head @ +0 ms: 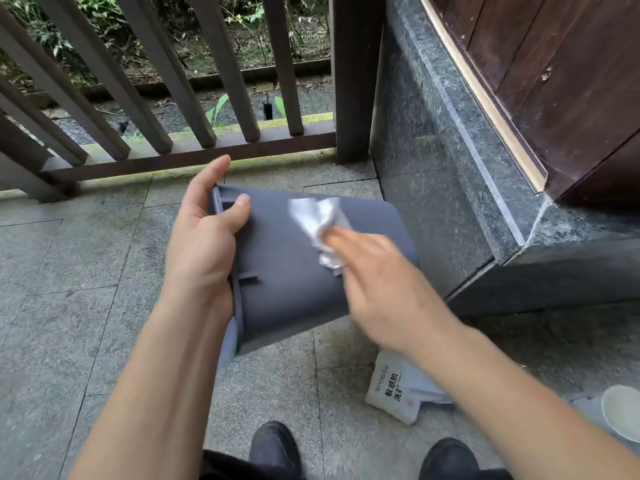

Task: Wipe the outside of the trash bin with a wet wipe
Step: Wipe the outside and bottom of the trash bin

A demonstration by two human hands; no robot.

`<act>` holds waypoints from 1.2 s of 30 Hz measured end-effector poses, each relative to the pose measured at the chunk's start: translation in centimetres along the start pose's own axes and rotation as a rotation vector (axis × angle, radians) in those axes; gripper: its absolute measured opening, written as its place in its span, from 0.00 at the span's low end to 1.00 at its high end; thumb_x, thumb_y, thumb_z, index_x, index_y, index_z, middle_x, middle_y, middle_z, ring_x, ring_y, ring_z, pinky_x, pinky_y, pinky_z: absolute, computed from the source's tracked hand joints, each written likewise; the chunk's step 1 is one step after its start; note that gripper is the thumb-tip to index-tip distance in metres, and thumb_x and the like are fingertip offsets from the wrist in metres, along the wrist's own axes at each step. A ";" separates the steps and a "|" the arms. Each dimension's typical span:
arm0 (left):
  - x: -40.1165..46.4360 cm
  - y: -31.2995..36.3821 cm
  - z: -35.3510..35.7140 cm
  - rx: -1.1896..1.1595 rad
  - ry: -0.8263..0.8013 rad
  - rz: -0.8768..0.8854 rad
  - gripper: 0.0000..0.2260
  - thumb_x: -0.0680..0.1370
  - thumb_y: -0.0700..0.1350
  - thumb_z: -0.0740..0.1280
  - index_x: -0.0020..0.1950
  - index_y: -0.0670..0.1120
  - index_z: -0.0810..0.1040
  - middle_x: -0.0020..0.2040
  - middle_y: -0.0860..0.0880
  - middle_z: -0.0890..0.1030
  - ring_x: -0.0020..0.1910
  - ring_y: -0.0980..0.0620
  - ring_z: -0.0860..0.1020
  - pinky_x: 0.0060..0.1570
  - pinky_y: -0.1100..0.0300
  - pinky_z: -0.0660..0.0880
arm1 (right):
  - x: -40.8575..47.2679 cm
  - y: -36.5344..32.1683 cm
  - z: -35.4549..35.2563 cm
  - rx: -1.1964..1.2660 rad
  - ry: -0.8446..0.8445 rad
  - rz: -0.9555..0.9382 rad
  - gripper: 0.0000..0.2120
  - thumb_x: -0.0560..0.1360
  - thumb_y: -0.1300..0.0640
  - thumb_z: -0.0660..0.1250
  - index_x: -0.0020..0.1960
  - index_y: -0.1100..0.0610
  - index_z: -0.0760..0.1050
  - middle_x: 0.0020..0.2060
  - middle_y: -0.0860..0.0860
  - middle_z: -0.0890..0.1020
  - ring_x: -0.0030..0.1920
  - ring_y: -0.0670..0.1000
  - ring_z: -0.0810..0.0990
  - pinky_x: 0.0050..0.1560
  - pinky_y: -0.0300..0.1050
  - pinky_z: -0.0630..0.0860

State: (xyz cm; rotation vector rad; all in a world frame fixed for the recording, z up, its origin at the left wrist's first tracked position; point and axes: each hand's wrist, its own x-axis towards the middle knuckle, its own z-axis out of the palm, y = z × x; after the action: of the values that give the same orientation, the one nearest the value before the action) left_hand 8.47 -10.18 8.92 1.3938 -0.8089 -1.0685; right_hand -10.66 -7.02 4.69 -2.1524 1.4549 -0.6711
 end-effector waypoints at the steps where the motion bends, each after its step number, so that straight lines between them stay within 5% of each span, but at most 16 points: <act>1: 0.2 0.2 -0.5 0.010 -0.020 0.020 0.20 0.80 0.39 0.68 0.61 0.64 0.82 0.55 0.50 0.81 0.46 0.48 0.78 0.57 0.42 0.78 | 0.4 1.6 -0.5 -0.009 0.021 0.105 0.26 0.74 0.68 0.58 0.69 0.54 0.72 0.65 0.52 0.77 0.63 0.58 0.74 0.64 0.48 0.70; 4: 0.5 0.5 -1.9 0.019 -0.060 0.069 0.22 0.78 0.40 0.69 0.64 0.65 0.81 0.60 0.54 0.82 0.47 0.50 0.81 0.54 0.44 0.80 | 1.6 6.0 -2.6 0.058 0.151 0.491 0.24 0.76 0.67 0.56 0.70 0.55 0.73 0.67 0.54 0.76 0.66 0.57 0.73 0.63 0.42 0.65; 7: 0.8 0.6 -3.0 -0.026 -0.056 0.073 0.22 0.77 0.40 0.69 0.64 0.64 0.81 0.58 0.54 0.83 0.46 0.52 0.82 0.49 0.49 0.82 | 2.1 8.1 -3.9 0.185 0.211 0.650 0.22 0.78 0.62 0.55 0.70 0.51 0.73 0.67 0.53 0.76 0.65 0.56 0.73 0.63 0.51 0.69; 11: 1.1 0.7 -3.5 -0.064 -0.058 0.069 0.21 0.78 0.39 0.67 0.65 0.62 0.81 0.50 0.58 0.85 0.43 0.54 0.84 0.41 0.56 0.83 | 2.2 7.5 -4.0 0.223 0.273 0.553 0.20 0.77 0.60 0.56 0.64 0.46 0.77 0.57 0.50 0.77 0.56 0.51 0.74 0.51 0.46 0.67; 15: 1.0 0.6 -3.4 -0.071 -0.059 0.058 0.21 0.79 0.38 0.67 0.64 0.62 0.81 0.48 0.58 0.86 0.42 0.54 0.84 0.38 0.58 0.82 | 2.1 5.8 -3.7 0.178 0.294 0.326 0.21 0.76 0.65 0.58 0.59 0.47 0.81 0.52 0.47 0.76 0.54 0.44 0.73 0.52 0.25 0.64; 20: 1.0 0.7 -3.8 -0.052 -0.047 0.038 0.21 0.79 0.38 0.67 0.64 0.63 0.81 0.47 0.60 0.87 0.40 0.55 0.85 0.35 0.61 0.81 | 1.9 5.2 -2.8 0.159 0.120 0.196 0.25 0.75 0.69 0.57 0.60 0.46 0.81 0.49 0.49 0.75 0.56 0.48 0.73 0.59 0.37 0.66; 25: 1.3 0.6 -4.2 -0.069 -0.009 -0.003 0.21 0.80 0.39 0.67 0.65 0.63 0.81 0.62 0.54 0.82 0.40 0.56 0.85 0.34 0.63 0.80 | 2.0 5.0 -2.9 0.294 0.106 0.238 0.23 0.72 0.71 0.57 0.48 0.49 0.83 0.49 0.50 0.76 0.50 0.42 0.80 0.48 0.30 0.68; 29: 1.4 0.5 -4.2 -0.059 -0.023 -0.015 0.21 0.80 0.40 0.67 0.65 0.64 0.81 0.54 0.56 0.85 0.39 0.56 0.85 0.33 0.63 0.80 | 2.1 5.2 -2.7 0.244 0.083 0.255 0.24 0.73 0.71 0.57 0.56 0.50 0.83 0.51 0.50 0.75 0.52 0.44 0.76 0.51 0.30 0.65; 32: 1.3 0.5 -4.1 -0.049 -0.026 -0.008 0.21 0.80 0.39 0.66 0.65 0.64 0.80 0.47 0.60 0.87 0.38 0.56 0.85 0.32 0.64 0.80 | 2.2 5.2 -2.7 0.309 0.114 0.279 0.24 0.71 0.72 0.56 0.47 0.49 0.84 0.48 0.50 0.76 0.47 0.37 0.76 0.46 0.23 0.64; 36: 1.2 0.4 -4.1 -0.060 -0.024 -0.026 0.21 0.80 0.39 0.67 0.64 0.65 0.81 0.59 0.52 0.84 0.39 0.54 0.85 0.33 0.61 0.81 | 2.5 5.6 -2.3 0.263 0.078 0.301 0.24 0.73 0.71 0.56 0.50 0.48 0.84 0.49 0.50 0.75 0.53 0.44 0.75 0.52 0.24 0.62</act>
State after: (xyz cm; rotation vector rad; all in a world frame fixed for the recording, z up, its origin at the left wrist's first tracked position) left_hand 12.80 -9.86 8.88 1.3460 -0.7718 -1.1227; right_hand -15.21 -11.49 3.42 -1.6832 1.5898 -0.7911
